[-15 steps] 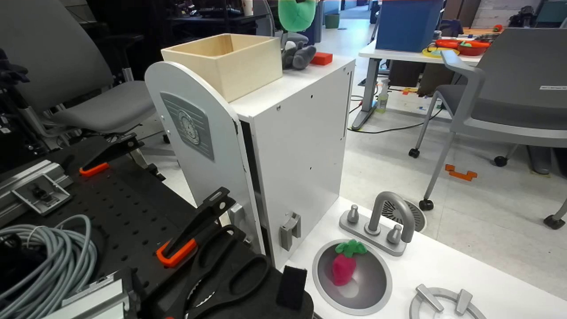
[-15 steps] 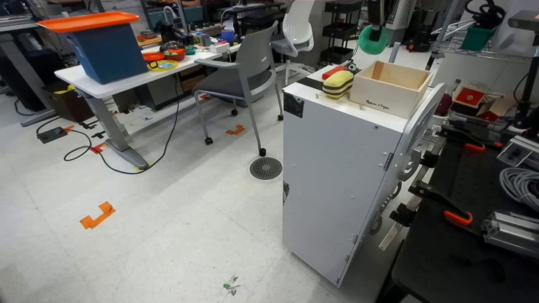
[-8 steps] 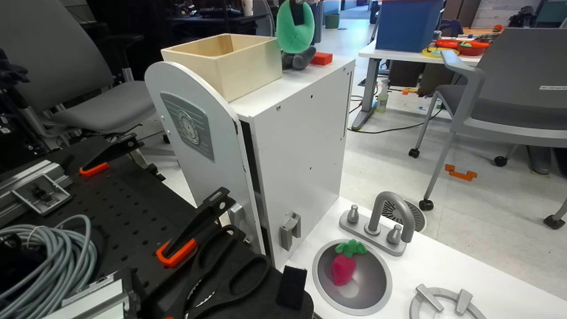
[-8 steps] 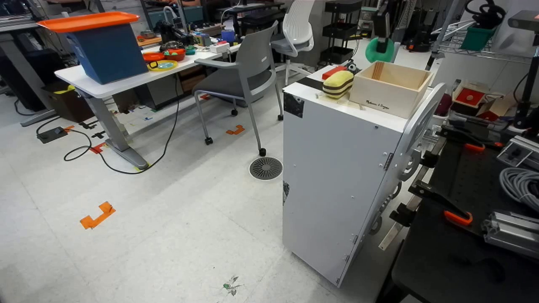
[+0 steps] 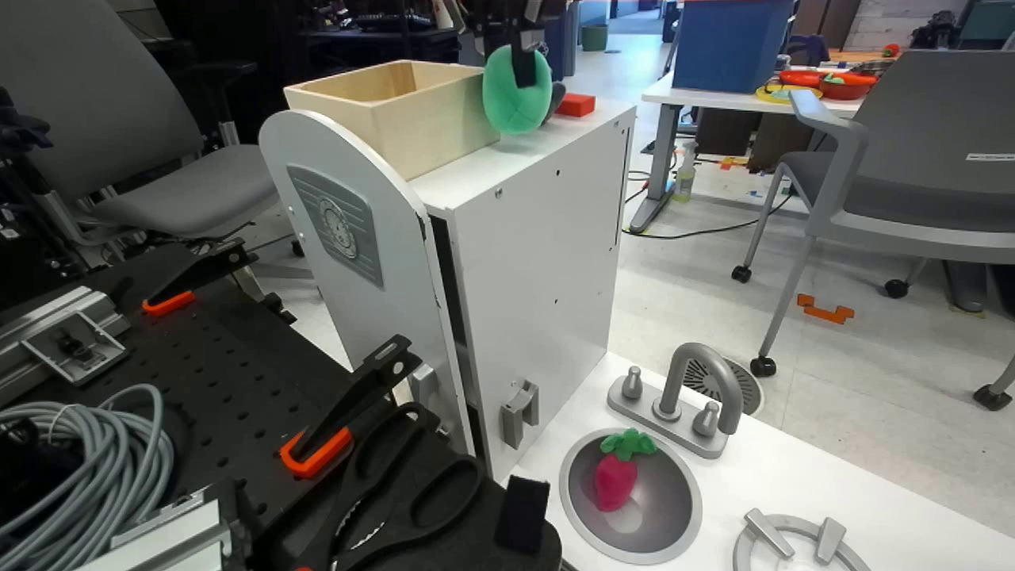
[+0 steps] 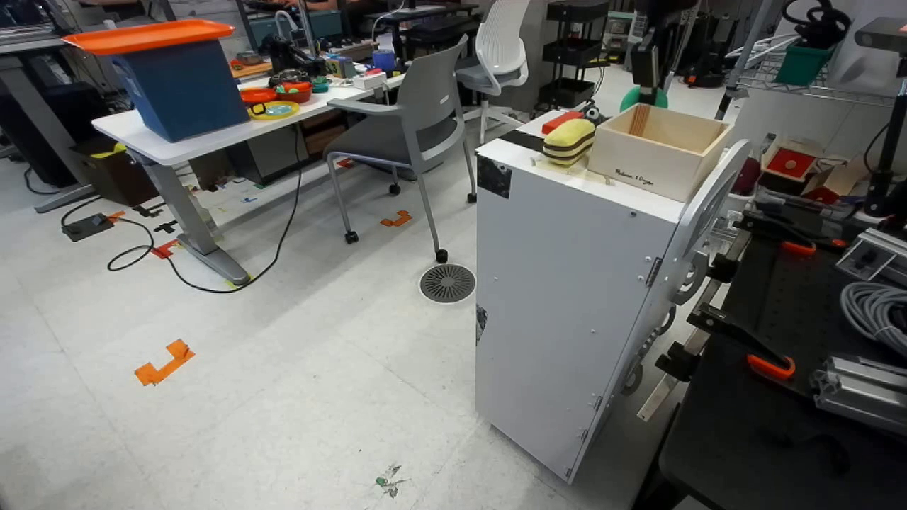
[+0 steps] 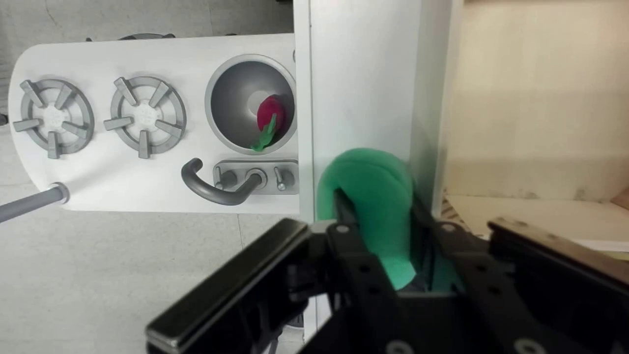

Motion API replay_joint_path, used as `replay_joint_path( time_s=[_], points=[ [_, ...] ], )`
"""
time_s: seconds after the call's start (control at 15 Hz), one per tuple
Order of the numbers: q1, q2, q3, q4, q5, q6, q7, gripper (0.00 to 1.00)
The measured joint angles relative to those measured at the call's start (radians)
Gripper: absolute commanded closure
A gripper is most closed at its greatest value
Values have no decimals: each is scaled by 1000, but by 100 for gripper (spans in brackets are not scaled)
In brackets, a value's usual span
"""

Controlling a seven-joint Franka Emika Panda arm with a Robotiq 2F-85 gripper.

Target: Remove the green object from the box

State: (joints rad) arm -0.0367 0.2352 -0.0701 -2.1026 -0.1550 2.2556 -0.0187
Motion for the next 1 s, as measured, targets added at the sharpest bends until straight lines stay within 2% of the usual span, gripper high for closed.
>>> replay_joint_path(
  time_s=[0.4,1.0],
  points=[
    [0,0,-2,0,-17,-4,0,1],
    [0,-3,1,0,-16,-4,-4,0]
  ],
)
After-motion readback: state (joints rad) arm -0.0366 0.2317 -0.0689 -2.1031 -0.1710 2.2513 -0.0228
